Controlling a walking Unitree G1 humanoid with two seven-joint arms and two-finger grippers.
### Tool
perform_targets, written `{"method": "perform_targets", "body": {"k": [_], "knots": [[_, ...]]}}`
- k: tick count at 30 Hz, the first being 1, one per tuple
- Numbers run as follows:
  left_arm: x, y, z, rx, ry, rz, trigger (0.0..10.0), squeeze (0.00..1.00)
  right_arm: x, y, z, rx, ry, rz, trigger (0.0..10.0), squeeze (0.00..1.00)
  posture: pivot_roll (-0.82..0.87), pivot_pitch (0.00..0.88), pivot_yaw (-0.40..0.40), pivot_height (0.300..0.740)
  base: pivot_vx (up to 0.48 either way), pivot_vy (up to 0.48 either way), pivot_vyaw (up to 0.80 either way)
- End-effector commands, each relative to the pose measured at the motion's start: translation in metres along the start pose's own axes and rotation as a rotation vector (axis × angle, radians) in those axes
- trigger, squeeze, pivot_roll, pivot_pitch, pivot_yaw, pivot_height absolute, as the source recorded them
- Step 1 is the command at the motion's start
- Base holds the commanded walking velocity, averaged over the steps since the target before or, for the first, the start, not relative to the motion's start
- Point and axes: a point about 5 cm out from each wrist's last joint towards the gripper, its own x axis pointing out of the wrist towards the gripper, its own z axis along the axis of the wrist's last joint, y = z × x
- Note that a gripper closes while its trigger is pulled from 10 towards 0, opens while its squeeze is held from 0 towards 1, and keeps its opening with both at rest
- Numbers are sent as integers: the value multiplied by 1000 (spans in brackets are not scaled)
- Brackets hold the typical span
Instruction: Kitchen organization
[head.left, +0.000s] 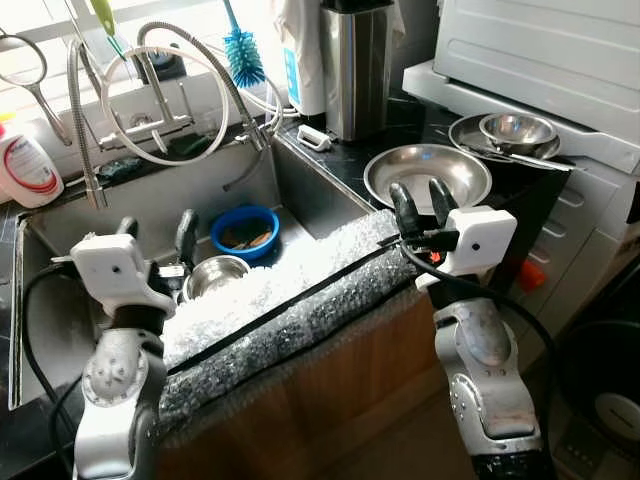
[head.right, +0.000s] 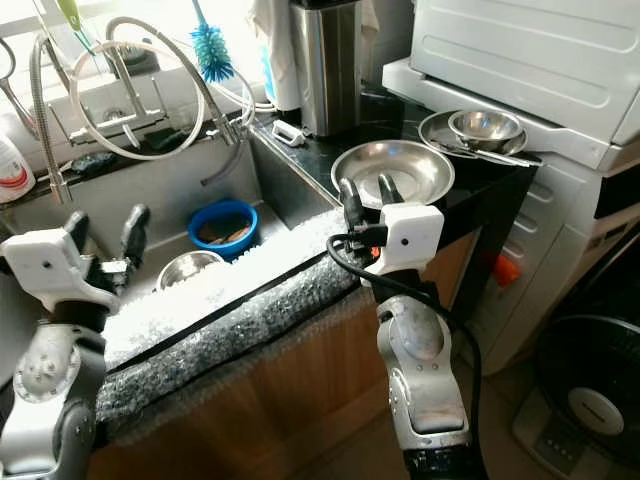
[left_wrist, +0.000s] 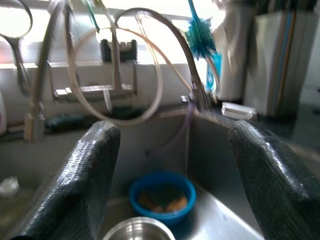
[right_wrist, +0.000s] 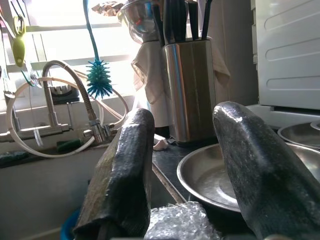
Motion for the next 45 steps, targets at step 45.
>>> {"method": "perform_targets", "body": {"k": [45], "knots": [[9, -2, 11, 20, -57, -12, 10000, 0, -7, -7, -15, 10, 49, -56, 10000, 0, -137, 0, 119, 740, 6, 0, 0]]}}
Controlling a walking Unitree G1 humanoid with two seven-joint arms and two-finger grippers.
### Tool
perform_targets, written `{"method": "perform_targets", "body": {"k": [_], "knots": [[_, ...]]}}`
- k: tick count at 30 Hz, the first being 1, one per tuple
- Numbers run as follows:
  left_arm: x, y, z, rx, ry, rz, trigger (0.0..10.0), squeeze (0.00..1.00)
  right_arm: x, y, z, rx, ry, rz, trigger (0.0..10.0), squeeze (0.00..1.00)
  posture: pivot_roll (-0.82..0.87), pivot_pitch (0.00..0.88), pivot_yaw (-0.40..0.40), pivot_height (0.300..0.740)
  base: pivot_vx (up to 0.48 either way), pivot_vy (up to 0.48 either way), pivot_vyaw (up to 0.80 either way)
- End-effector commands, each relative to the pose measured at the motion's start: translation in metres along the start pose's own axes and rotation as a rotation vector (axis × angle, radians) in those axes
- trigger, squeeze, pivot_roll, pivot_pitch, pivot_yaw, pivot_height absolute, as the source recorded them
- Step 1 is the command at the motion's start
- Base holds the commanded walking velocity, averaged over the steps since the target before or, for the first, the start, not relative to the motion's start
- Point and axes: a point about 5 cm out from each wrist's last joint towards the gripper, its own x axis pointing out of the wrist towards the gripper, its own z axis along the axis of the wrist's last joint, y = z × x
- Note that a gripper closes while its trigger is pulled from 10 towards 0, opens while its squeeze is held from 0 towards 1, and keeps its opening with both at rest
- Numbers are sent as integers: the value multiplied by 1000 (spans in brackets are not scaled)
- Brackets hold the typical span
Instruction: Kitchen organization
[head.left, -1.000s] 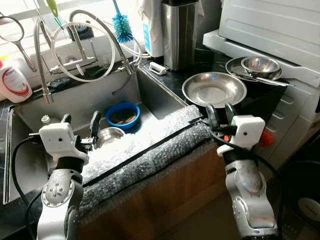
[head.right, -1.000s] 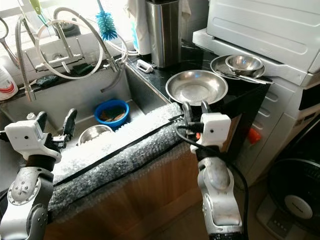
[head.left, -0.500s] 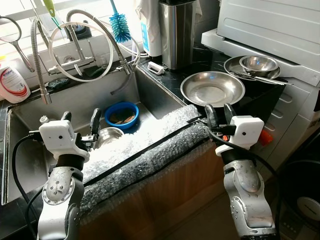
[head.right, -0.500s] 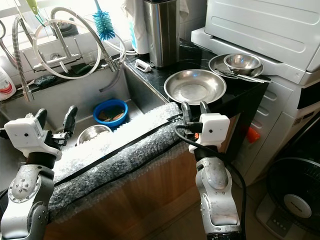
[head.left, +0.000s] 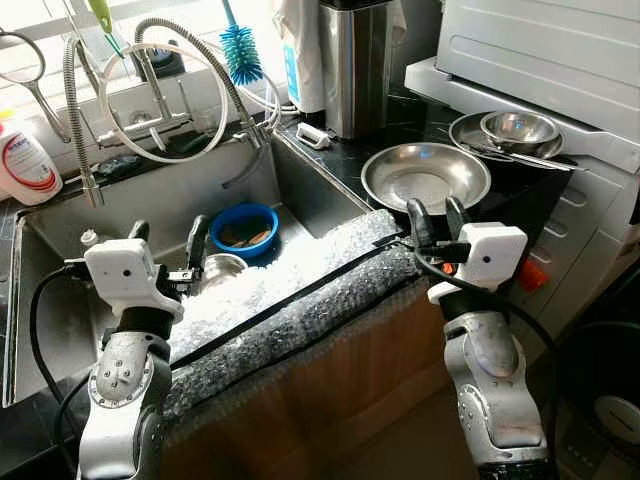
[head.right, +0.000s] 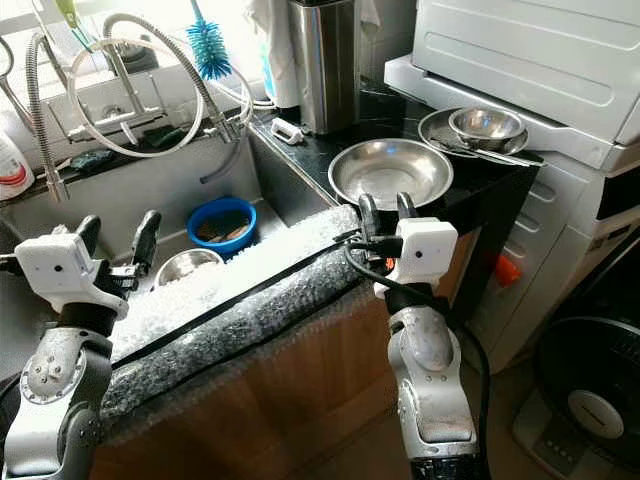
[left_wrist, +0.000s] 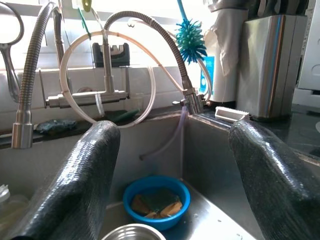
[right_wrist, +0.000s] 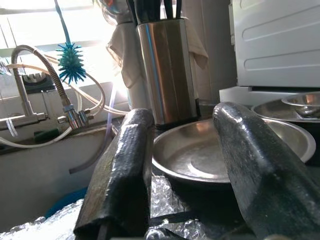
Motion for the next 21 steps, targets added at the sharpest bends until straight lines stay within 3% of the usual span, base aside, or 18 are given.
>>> {"method": "perform_targets", "body": {"k": [1, 16, 21], "knots": [[2, 2, 4, 20, -16, 0, 10000, 0, 2, 4, -2, 6, 4, 13, 10000, 0, -137, 0, 119, 740, 255, 0, 0], [1, 0, 3, 15, -18, 1, 10000, 0, 2, 2, -1, -1, 4, 11, 10000, 0, -139, 0, 115, 740, 327, 0, 0], [1, -1, 3, 9, -18, -4, 10000, 0, 2, 2, -2, 1, 6, 14, 10000, 0, -139, 0, 114, 740, 0, 0, 0]]}}
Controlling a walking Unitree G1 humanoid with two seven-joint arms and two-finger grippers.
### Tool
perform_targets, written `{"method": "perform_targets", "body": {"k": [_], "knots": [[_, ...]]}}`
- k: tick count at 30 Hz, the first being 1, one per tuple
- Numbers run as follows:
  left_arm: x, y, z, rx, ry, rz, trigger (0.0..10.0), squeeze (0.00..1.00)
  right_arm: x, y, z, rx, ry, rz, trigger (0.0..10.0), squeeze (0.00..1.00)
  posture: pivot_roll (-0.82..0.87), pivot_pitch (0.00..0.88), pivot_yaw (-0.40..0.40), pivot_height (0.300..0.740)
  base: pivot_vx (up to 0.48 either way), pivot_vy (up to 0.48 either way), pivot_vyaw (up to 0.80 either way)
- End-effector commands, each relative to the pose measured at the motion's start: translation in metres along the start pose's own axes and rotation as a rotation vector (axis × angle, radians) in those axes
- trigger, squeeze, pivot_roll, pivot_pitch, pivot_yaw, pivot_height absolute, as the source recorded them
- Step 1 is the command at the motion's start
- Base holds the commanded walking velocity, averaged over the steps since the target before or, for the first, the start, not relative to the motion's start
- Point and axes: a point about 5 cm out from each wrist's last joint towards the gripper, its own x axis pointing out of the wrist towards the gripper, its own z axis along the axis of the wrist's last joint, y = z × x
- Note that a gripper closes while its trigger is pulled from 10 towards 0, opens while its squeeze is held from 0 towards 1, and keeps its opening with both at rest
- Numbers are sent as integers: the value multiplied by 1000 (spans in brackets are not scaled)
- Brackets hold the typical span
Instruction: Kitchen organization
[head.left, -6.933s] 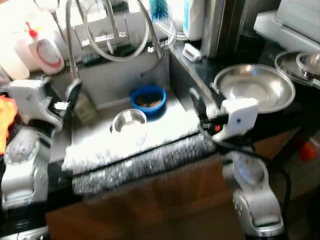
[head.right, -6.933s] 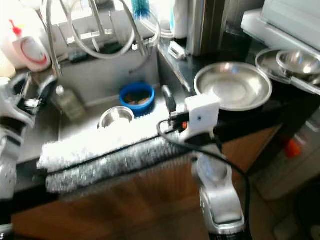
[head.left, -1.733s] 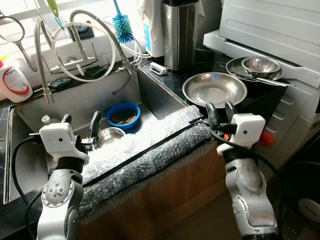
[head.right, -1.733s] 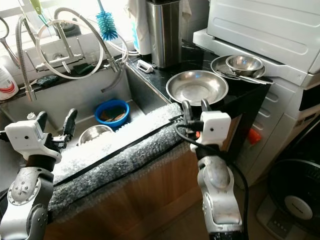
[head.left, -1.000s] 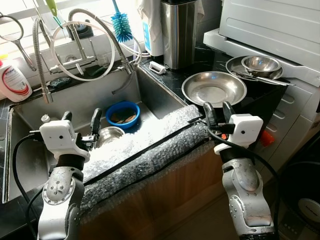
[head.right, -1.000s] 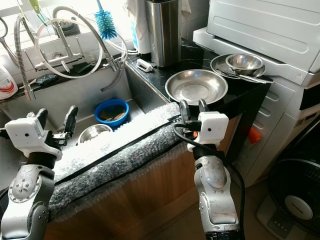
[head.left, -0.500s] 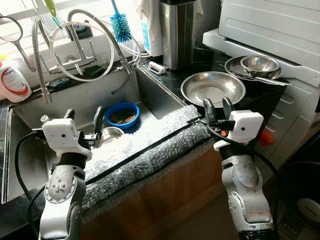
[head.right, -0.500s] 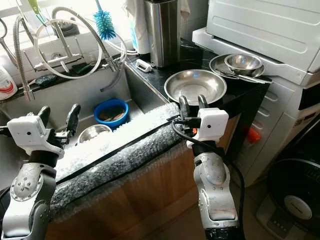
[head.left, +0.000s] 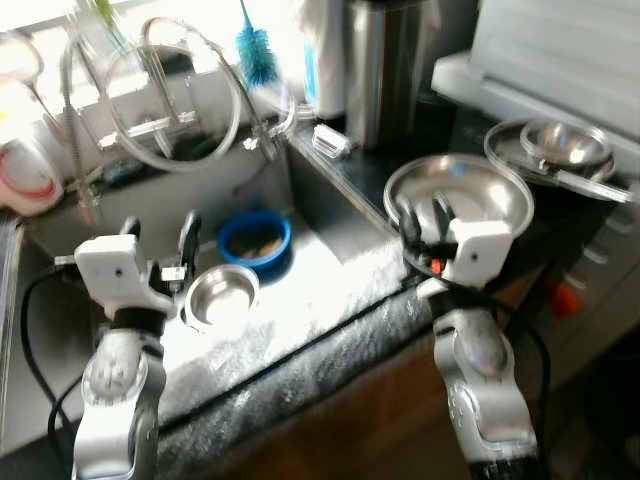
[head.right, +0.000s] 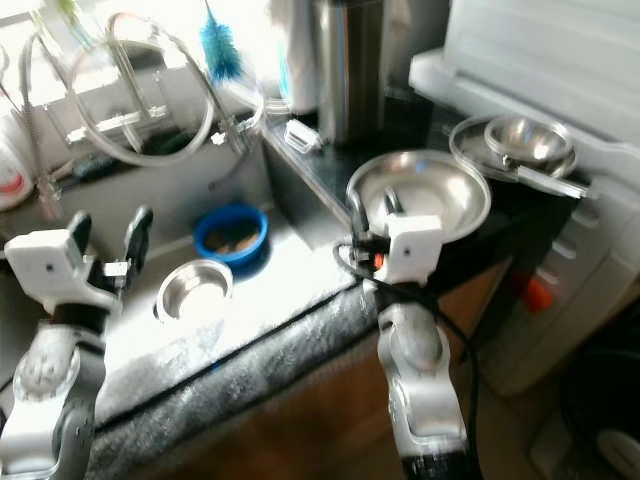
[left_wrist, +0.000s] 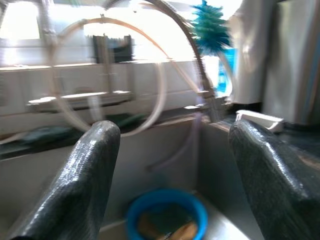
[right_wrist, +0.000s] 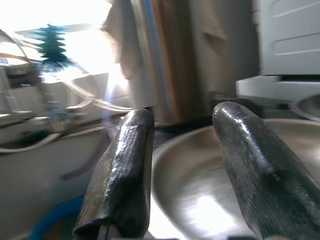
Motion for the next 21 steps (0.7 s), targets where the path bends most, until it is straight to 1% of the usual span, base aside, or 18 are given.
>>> {"method": "perform_targets", "body": {"k": [1, 9, 16, 18, 19, 21], "knots": [[-1, 0, 2, 15, -6, -8, 10000, 0, 0, -1, 0, 3, 1, -4, 10000, 0, -139, 0, 114, 740, 0, 0, 0], [-3, 2, 0, 20, 0, -2, 10000, 0, 0, 1, 3, 3, -7, 0, 10000, 0, -139, 0, 112, 740, 0, 0, 0], [-4, 5, 1, 27, 1, 5, 10000, 0, 0, 4, 10, 9, -27, 8, 10000, 0, -143, 0, 114, 740, 0, 0, 0], [-3, 5, 1, 29, -1, 6, 10000, 0, 0, 7, 16, 11, -44, 14, 10000, 0, -143, 0, 114, 740, 0, 0, 0], [-3, 6, 1, 30, -1, 6, 10000, 0, 0, 9, 23, 12, -60, 16, 10000, 0, -145, 0, 116, 740, 0, 0, 0], [-3, 6, 1, 31, 0, 5, 10000, 0, -2, 8, 30, 13, -75, 8, 10000, 0, -149, 0, 118, 740, 0, 0, 0]]}}
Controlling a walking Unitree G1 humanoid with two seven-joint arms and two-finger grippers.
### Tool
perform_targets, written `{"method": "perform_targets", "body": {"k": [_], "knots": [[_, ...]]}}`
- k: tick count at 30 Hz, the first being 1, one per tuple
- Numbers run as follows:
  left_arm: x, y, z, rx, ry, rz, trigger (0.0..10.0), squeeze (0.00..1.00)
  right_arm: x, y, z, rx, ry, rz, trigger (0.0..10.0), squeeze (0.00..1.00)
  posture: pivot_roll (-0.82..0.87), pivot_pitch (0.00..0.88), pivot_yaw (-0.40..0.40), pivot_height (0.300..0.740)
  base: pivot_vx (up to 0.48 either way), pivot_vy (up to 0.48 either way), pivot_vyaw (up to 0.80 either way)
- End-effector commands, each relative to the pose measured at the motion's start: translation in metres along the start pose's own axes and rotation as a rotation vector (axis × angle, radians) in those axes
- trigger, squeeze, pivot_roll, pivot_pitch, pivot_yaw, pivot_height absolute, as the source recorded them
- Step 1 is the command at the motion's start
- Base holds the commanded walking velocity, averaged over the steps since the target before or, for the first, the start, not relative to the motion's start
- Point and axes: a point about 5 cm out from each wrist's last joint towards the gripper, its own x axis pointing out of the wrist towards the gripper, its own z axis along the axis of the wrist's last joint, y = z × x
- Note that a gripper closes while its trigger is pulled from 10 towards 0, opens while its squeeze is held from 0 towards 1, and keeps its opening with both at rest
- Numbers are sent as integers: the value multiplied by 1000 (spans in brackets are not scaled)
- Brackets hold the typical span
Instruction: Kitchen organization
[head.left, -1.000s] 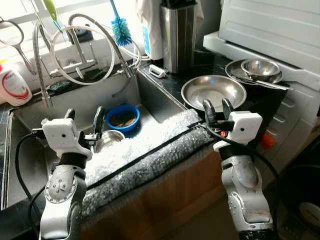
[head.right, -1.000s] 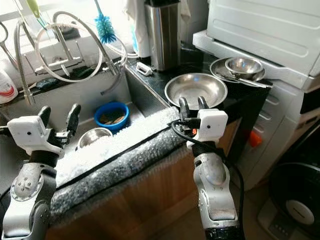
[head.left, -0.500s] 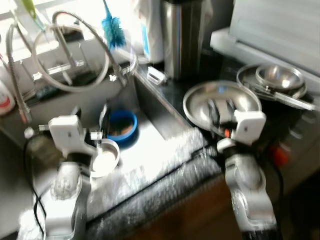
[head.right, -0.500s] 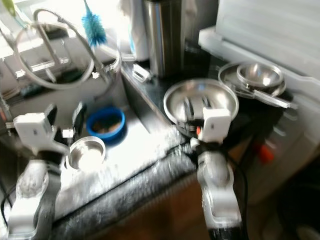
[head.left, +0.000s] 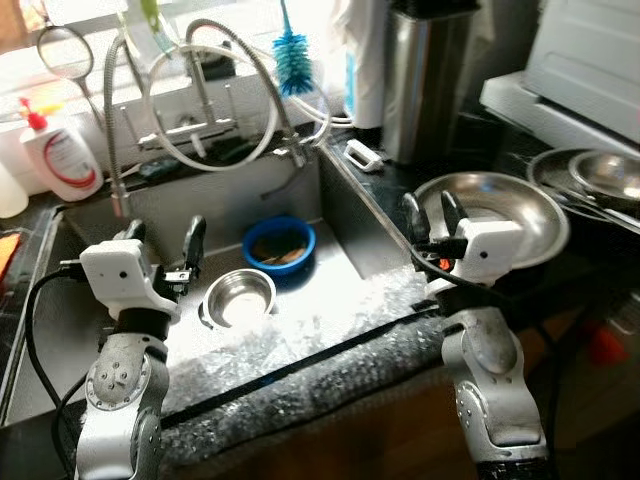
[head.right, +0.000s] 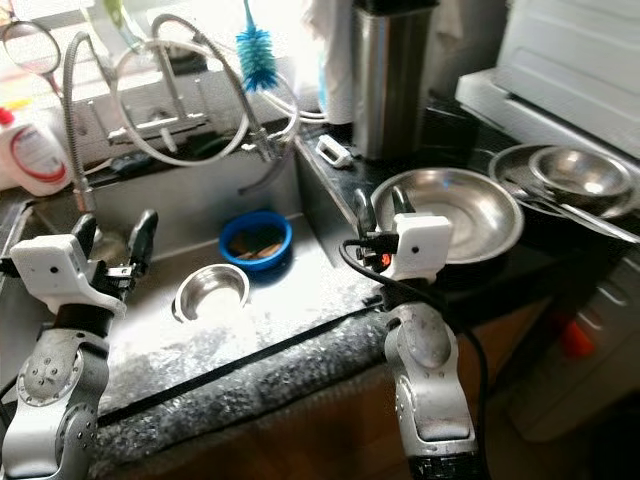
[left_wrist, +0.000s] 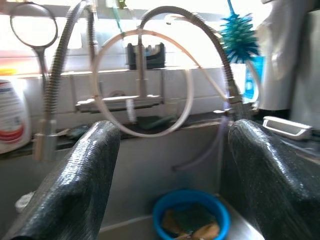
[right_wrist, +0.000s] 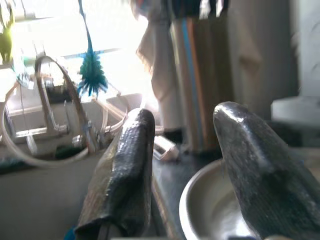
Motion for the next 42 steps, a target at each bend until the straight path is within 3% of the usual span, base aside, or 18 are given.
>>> {"method": "perform_targets", "body": {"k": [1, 5, 10, 11, 17, 23, 28, 29, 30, 31, 42], "knots": [[1, 4, 3, 20, -10, 4, 10000, 0, 0, 5, 8, 8, -17, 11, 10000, 0, -149, 0, 118, 740, 0, 0, 0], [2, 1, 0, 13, 1, -8, 10000, 0, -10, -13, 18, -34, -3, -90, 10000, 0, -165, 0, 124, 740, 0, 0, 0], [5, -2, -3, 4, 7, -26, 10000, 0, -16, -51, 21, -72, 58, -296, 10000, 0, -187, 0, 133, 740, 0, 0, 0], [5, -4, -4, 1, 9, -35, 10000, 0, -17, -66, 18, -27, 93, -406, 10000, 1000, -192, 0, 133, 740, 0, 0, 0], [6, -6, -5, -1, 8, -44, 10000, 0, -12, -89, 8, 72, 178, -558, 10000, 1000, -191, 0, 130, 740, 0, 0, 0], [7, -6, -4, 4, 1, -48, 10000, 0, -1, -87, -1, 173, 236, -535, 10000, 1000, -178, 0, 126, 740, 0, 0, 0], [7, -5, -4, 10, -2, -45, 10000, 0, 6, -85, -1, 176, 246, -531, 10000, 1000, -175, 0, 125, 740, 0, 0, 0], [7, -5, -3, 10, -3, -45, 10000, 0, 7, -85, -2, 179, 257, -529, 10000, 925, -175, 0, 125, 740, 0, 0, 0], [7, -5, -3, 11, -3, -44, 10000, 0, 7, -85, -5, 175, 277, -527, 10000, 106, -175, 0, 125, 740, 0, 0, 0], [7, -5, -3, 11, -4, -44, 10000, 0, 8, -85, -6, 179, 283, -528, 10000, 0, -175, 0, 125, 740, 0, 0, 0], [7, -3, -2, 15, -6, -36, 10000, 0, 8, -88, -14, 205, 347, -562, 10000, 0, -164, 0, 125, 740, 0, 0, 0]]}}
